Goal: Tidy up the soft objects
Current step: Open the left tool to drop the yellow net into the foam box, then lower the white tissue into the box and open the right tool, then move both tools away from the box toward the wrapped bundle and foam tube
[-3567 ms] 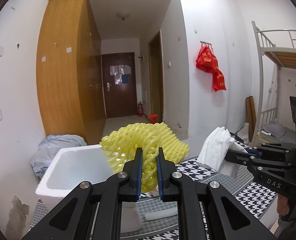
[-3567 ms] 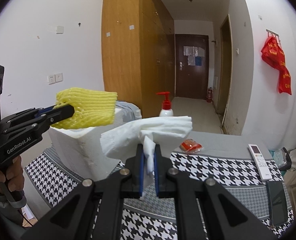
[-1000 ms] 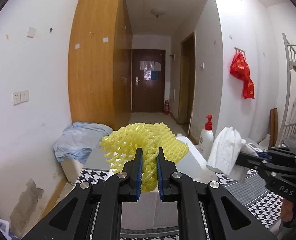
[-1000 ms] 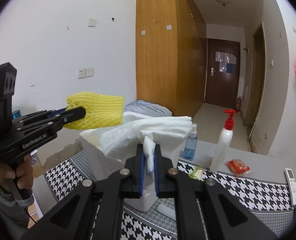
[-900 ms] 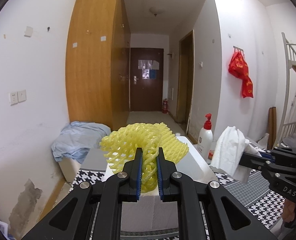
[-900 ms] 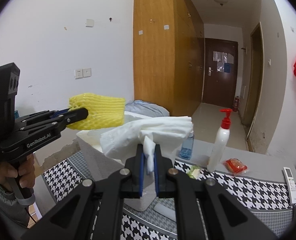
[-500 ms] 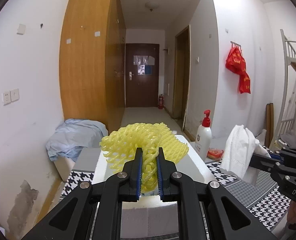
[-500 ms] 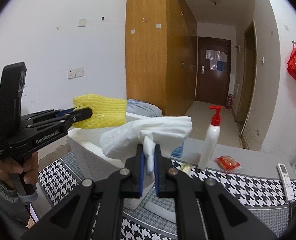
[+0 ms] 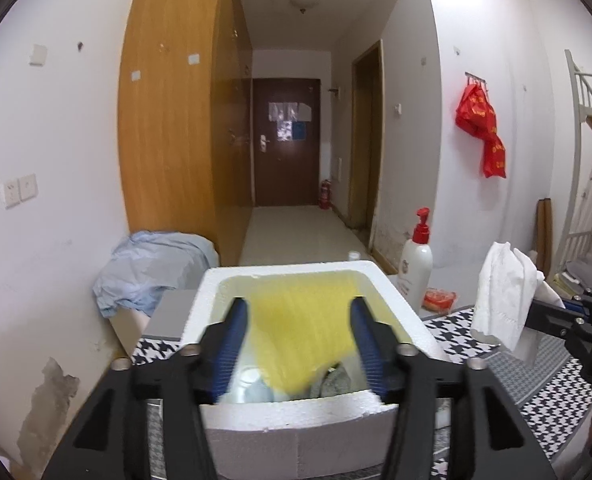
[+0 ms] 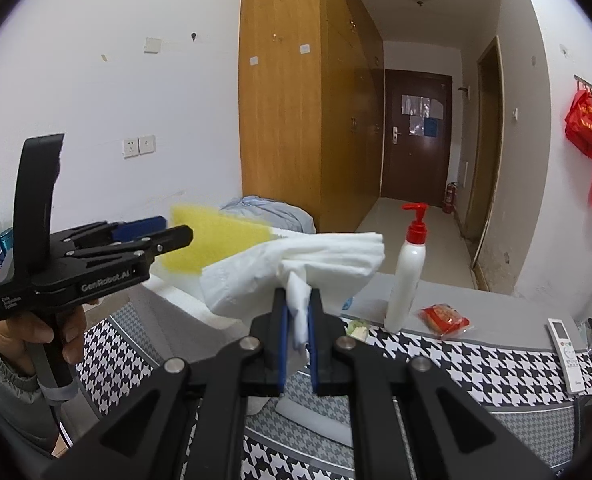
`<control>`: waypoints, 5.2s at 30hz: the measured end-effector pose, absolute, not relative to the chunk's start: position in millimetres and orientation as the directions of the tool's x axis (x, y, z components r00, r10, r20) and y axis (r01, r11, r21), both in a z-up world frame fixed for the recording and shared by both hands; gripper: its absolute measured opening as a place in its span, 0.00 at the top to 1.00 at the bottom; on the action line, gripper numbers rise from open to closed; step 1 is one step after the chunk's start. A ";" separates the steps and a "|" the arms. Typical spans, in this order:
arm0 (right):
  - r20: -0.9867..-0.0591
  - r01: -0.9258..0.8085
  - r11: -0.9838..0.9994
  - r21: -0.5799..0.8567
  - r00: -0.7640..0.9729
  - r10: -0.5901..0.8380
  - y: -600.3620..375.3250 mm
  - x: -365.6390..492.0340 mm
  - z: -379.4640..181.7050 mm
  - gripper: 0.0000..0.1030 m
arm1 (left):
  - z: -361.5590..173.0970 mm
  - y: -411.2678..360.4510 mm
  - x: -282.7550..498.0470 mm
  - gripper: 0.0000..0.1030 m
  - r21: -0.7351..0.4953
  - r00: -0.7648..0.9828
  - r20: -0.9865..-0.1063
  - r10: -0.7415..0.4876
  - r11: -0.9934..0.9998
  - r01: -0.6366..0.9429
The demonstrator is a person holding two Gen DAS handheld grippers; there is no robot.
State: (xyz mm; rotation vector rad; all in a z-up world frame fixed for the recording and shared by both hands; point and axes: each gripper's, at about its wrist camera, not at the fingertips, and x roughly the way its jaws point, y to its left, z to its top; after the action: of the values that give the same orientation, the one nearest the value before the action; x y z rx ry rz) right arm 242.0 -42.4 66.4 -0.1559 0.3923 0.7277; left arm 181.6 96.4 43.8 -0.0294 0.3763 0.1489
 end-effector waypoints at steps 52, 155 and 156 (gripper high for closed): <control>-0.421 -0.725 0.688 -0.004 0.626 0.657 15.6 245.8 71.3 0.89 | 42.6 128.8 100.4 0.01 0.018 0.912 -0.283 0.297 0.952 -0.305; -0.335 -0.635 0.772 0.025 0.722 0.605 -79.0 209.6 90.0 0.03 | 60.7 55.8 93.6 0.01 0.001 0.958 -0.255 0.132 0.991 -0.136; -0.334 -0.631 0.775 0.027 0.725 0.602 -82.2 209.7 90.1 0.03 | 60.7 54.7 93.7 0.01 0.001 0.958 -0.256 0.127 0.991 -0.132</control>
State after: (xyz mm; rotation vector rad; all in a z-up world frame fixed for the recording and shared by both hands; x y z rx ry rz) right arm 209.7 -82.2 90.1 -0.0906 0.3364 0.6808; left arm 93.7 54.7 60.7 -0.0157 0.2583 0.1313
